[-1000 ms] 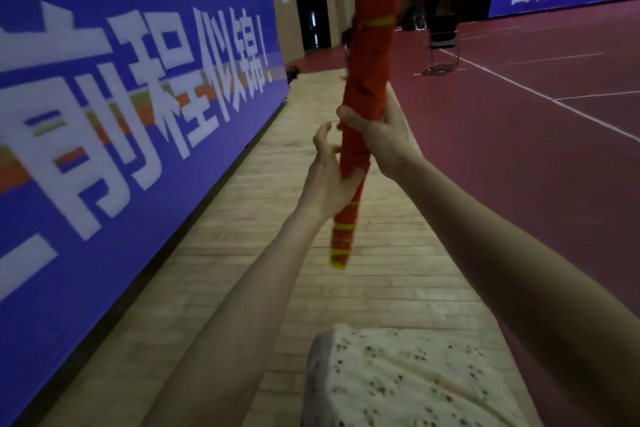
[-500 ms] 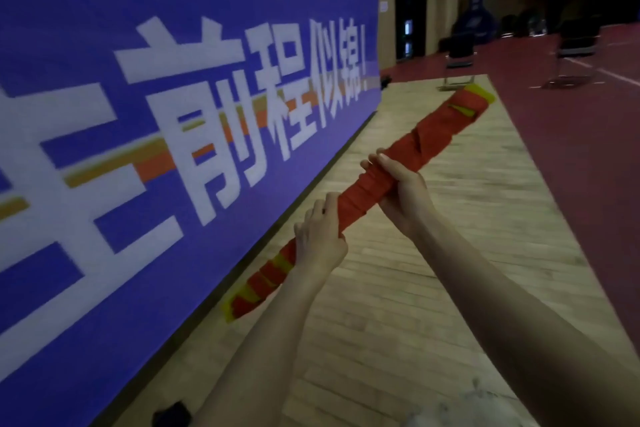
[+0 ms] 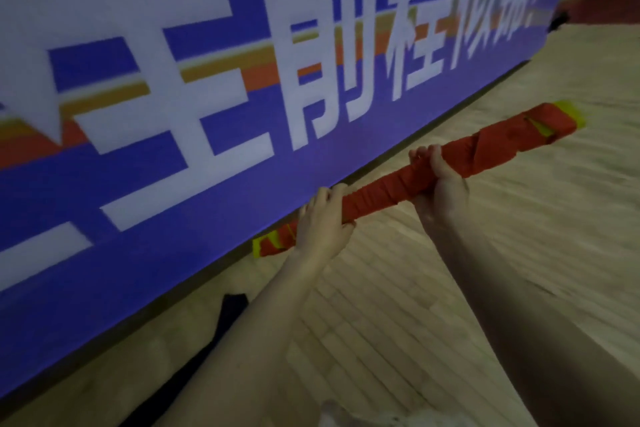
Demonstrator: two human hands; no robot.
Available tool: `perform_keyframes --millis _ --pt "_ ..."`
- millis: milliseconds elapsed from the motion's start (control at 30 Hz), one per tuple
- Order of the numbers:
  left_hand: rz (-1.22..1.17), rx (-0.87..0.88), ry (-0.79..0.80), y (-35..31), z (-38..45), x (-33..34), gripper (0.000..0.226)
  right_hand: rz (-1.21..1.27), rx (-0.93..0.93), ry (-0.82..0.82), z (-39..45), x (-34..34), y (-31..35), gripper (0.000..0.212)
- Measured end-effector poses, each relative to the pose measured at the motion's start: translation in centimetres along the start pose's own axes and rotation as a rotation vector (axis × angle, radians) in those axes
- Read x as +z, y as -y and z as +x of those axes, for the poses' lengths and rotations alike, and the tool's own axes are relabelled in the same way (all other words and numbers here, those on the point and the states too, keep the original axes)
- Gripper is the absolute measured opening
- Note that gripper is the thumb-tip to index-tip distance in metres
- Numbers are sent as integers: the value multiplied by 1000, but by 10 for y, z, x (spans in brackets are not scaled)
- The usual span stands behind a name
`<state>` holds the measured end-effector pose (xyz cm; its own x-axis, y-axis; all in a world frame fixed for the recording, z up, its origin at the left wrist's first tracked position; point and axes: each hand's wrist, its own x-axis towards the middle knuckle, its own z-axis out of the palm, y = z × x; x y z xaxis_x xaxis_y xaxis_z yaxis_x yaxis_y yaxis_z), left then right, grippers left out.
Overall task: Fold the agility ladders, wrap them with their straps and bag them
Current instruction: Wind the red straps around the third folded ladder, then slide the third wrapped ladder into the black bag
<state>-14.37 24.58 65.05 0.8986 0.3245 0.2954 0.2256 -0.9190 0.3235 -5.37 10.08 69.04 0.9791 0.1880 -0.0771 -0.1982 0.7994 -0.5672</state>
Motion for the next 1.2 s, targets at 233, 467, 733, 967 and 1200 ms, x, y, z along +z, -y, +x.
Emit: perform_keyframes --millis 233,467,733,967,1200 --pt "21 -154 113 118 -51 -4 68 -41 52 43 -27 36 -86 5" --pt "88 -287 159 243 -60 34 60 -329 223 1 2 40 -212 10" --pt "-81 -508 65 361 -34 168 67 -454 407 -51 97 -33 -353 39" --pt "-106 -926 47 466 -57 305 70 -498 412 -64 161 -108 -479 45" --pt "-132 -1103 241 548 -86 440 72 -542 406 -74 195 -200 -562 35"
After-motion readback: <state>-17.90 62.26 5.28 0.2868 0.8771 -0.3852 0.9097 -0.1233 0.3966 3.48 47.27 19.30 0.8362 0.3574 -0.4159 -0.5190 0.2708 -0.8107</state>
